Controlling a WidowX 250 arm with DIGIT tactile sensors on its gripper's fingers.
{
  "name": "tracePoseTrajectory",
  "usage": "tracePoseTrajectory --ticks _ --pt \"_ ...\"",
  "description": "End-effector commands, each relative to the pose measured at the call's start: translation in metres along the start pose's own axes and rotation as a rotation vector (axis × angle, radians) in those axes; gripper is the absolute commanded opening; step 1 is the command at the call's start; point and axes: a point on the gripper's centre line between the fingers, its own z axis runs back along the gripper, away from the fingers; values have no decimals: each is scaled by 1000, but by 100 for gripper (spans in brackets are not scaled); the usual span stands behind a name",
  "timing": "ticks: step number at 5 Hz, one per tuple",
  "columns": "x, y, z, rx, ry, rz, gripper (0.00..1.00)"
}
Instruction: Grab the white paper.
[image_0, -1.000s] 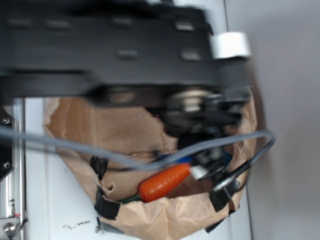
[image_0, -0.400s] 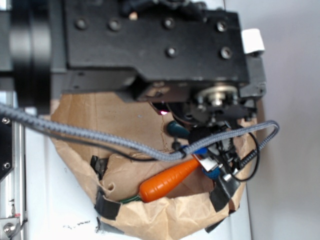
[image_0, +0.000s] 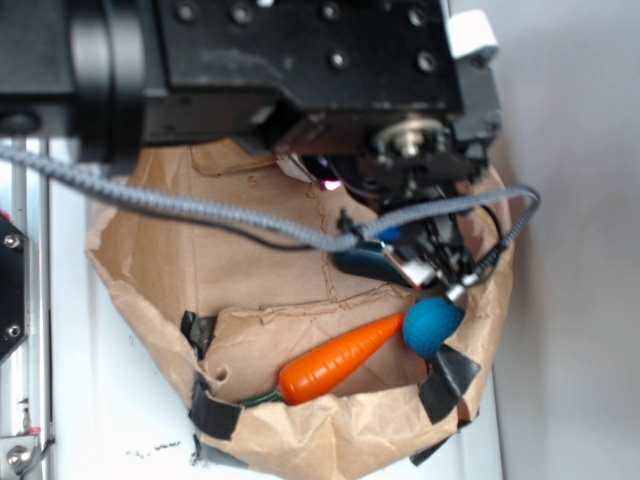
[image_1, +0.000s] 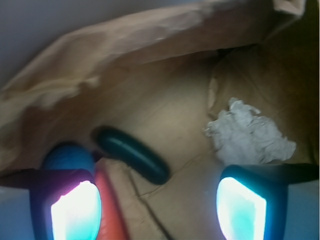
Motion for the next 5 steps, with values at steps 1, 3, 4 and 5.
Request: tracePoseTrajectory --ticks 1,3,4,5 --pt "10 30 -24 51 -10 23 100" --pt "25 33 -62 118 -137 109 100" --pt "34 34 -74 160 -196 159 100" --pt "29 36 -72 161 -223 142 100"
